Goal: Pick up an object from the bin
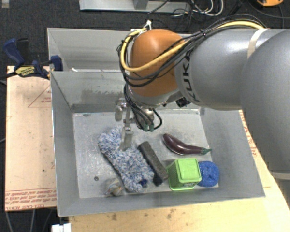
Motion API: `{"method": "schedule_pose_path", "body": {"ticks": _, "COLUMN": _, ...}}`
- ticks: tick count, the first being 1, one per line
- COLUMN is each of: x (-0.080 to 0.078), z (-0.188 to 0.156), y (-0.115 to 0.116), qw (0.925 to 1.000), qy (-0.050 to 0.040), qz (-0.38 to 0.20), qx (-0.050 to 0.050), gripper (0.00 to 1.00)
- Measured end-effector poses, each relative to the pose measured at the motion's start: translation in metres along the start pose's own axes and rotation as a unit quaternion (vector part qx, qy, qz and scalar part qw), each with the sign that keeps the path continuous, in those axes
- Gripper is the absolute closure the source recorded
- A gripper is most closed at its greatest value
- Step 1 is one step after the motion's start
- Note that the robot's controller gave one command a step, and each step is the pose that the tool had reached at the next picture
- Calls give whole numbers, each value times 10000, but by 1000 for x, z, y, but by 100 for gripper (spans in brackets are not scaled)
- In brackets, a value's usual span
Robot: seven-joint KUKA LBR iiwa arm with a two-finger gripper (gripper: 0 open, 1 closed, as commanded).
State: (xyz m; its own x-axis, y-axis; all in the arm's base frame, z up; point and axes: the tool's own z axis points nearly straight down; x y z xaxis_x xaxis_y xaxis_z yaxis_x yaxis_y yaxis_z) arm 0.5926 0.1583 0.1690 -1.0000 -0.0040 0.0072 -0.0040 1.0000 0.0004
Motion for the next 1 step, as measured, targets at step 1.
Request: {"method": "schedule_pose_path", "body": {"ticks": 1, "x": -2, "z": -5, "y": -1, "qw": 10000, "qy": -41, "qz": 15, "qx": -6, "gripper": 0}}
